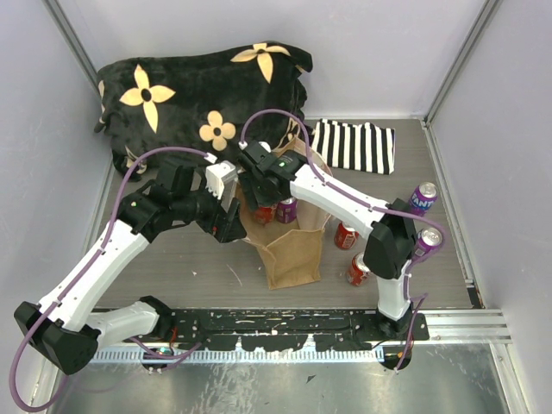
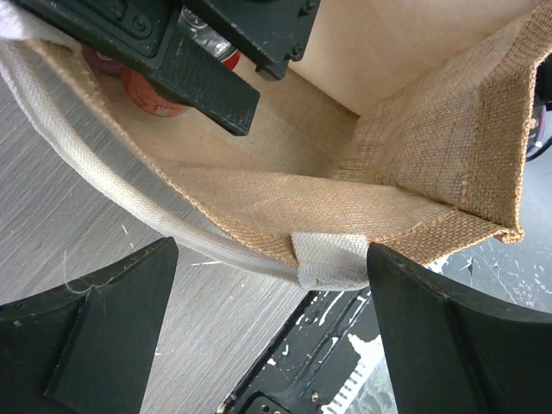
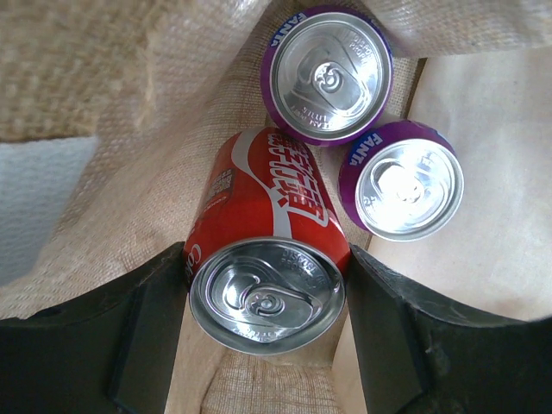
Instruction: Place the beverage into the canvas bag
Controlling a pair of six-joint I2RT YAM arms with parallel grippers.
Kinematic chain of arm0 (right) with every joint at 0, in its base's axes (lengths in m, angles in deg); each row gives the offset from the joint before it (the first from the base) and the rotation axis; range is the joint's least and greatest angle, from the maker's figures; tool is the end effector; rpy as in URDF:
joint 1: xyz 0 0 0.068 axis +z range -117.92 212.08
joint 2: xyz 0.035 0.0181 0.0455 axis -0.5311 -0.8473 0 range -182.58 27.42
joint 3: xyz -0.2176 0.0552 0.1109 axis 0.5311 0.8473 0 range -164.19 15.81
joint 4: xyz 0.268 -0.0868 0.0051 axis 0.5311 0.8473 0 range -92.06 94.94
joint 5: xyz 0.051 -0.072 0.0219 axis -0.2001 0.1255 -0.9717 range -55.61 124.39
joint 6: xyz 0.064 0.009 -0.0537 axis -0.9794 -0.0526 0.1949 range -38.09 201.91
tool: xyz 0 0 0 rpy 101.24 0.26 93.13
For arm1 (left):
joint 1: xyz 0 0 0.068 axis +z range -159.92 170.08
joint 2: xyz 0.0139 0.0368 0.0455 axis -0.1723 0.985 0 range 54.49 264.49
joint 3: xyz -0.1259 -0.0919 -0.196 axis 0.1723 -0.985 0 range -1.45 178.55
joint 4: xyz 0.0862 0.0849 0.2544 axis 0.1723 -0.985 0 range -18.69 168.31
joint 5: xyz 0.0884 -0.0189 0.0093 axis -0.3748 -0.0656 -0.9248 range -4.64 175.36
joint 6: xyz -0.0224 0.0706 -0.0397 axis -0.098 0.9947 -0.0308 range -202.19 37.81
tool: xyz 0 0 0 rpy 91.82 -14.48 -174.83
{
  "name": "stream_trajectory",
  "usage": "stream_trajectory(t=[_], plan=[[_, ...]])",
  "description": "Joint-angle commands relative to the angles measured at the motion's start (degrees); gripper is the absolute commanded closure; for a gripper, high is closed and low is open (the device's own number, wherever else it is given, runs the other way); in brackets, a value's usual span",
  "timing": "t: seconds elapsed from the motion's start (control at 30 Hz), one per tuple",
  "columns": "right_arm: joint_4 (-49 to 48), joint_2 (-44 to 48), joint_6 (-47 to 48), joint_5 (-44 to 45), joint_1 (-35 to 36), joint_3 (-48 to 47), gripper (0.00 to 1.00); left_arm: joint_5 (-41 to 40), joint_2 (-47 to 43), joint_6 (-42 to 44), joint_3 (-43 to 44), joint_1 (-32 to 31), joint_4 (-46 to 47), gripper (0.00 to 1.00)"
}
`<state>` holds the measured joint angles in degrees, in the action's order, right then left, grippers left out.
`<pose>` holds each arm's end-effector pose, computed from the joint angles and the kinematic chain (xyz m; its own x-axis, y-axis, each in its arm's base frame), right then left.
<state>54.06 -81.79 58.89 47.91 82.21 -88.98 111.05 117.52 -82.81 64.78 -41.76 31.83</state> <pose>0.2961 0.3277 0.2534 -0.7767 -0.3366 -0.5323 -0.4005 0.9163 0.0050 0.2174 -0.1726 0.3067 -0.5904 0.3550 -0.7249 0.7371 0.6030 -0.3051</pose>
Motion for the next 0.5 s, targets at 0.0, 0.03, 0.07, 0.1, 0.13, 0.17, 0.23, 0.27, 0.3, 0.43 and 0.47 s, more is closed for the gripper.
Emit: stream_trajectory(t=[0.0,0.03,0.07,0.1,0.13,0.17,0.23,0.27,0.3,0.43,0.47], plan=[[-5.3,-0.14,1.03,1.92,0.23,-1.7,0.99,0.45,-0.39,-0.94,2.04,-0.25,1.56,0.02],[-5.69,-0.33,1.19,2.02,0.23,-1.31,0.99,0.49,-0.44,-1.02,1.99,-0.25,1.57,0.02],[-6.01,-0.5,1.25,2.04,0.22,-1.15,0.99,0.56,-0.52,-1.11,1.97,-0.29,1.59,0.02],[-6.35,-0.68,1.4,2.1,0.23,-1.05,0.99,0.58,-0.57,-1.13,1.94,-0.27,1.61,0.02],[-6.63,-0.88,1.52,2.12,0.23,-1.07,0.99,0.71,-0.74,-1.2,1.81,-0.27,1.64,0.02],[-6.88,-1.09,1.8,2.19,0.21,-1.1,0.99,0.84,-0.75,-1.22,1.68,-0.28,1.65,0.02],[-7.05,-1.52,2.61,2.38,0.23,-1.38,0.99,0.98,-0.9,-1.31,1.54,-0.2,1.73,0.02],[-7.26,-1.69,3.08,2.31,0.24,-1.42,0.99,0.98,-1.02,-1.31,1.37,-0.24,1.74,0.02],[-7.46,-1.73,3.7,2.35,0.23,-1.44,0.99,1.02,-1.09,-1.31,1.38,-0.24,1.74,0.02],[-8.31,-1.71,6.14,2.21,0.23,-1.27,0.99,1.36,-1.32,-1.31,1.03,-0.24,1.83,0.02],[-8.5,-1.71,6.86,2.07,0.23,-1.22,0.99,1.42,-1.36,-1.31,0.96,-0.25,1.83,0.02]])
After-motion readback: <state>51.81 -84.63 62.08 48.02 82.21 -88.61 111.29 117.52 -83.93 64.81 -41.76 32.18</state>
